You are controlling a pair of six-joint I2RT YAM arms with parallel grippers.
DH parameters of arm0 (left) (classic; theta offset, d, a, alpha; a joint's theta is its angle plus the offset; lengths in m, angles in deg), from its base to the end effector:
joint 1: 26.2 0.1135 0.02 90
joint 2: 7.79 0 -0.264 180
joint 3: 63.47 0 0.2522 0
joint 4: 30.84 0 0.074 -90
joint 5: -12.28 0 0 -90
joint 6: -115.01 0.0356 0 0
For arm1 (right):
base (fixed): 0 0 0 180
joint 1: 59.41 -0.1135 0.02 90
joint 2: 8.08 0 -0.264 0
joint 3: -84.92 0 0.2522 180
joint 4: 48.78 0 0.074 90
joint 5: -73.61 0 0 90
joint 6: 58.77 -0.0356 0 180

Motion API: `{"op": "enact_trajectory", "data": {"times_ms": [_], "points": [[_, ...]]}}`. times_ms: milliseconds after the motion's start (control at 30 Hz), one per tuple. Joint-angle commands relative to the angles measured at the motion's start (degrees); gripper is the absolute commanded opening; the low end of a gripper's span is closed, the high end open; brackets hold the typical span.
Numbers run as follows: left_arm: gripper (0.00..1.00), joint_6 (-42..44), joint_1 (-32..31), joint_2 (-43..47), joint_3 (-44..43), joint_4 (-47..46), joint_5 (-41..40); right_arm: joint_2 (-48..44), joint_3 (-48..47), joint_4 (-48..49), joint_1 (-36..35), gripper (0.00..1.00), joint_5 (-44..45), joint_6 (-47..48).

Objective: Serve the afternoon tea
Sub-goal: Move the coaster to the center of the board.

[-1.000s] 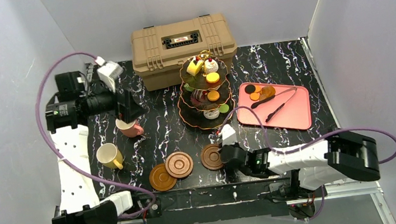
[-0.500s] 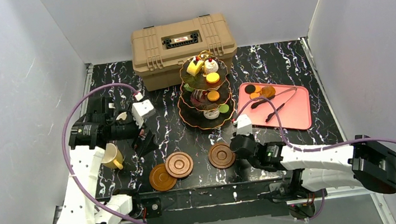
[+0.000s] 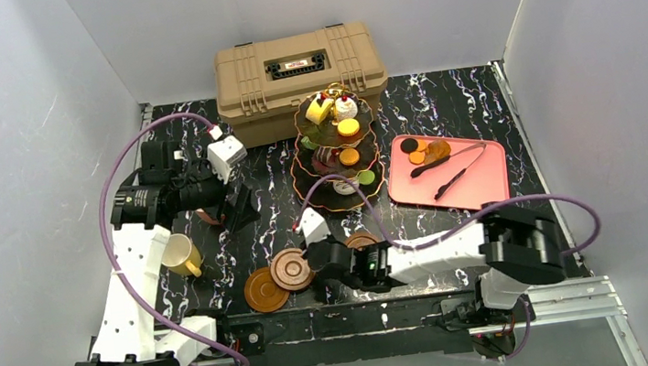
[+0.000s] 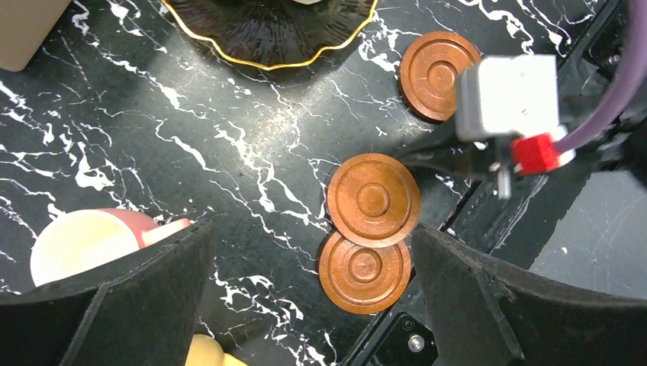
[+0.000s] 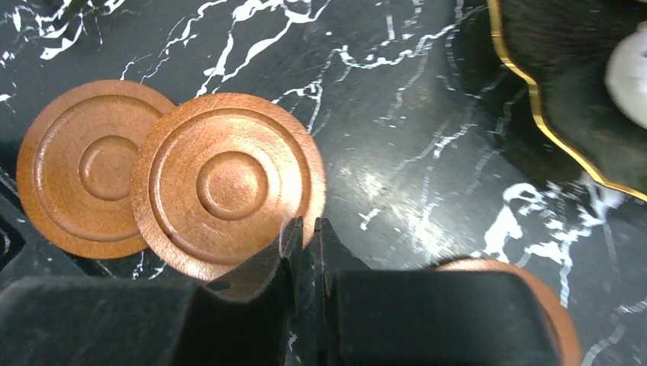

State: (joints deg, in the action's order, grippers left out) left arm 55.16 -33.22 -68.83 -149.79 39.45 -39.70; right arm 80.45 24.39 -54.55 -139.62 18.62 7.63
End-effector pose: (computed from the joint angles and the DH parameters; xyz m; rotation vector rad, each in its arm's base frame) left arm 0.1882 -0.0453 0.3800 0.9963 1.9805 -0.5586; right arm 0.0748 0.3135 0.2017 -0.6668 1.9655 0.4623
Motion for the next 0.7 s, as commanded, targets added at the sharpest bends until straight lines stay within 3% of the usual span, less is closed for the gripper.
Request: {"op": "enact_trajectory", "data": {"times_ms": [0,300,667], "points": [[0.98,-2.50,0.21,0.01,-3.10,0.19,-2.00,6.73,-3.46,7.77,-0.30,0.19,-3.33,2.06],[0.98,-4.36,1.52,-2.01,-5.08,1.68,-3.56,14.87,-2.87,12.14,-0.10,0.15,-4.82,0.87],[0.98,-4.91,1.58,-2.28,-7.02,1.98,-2.90,11.36,0.00,5.87,5.26,0.06,7.63,-0.64]]}}
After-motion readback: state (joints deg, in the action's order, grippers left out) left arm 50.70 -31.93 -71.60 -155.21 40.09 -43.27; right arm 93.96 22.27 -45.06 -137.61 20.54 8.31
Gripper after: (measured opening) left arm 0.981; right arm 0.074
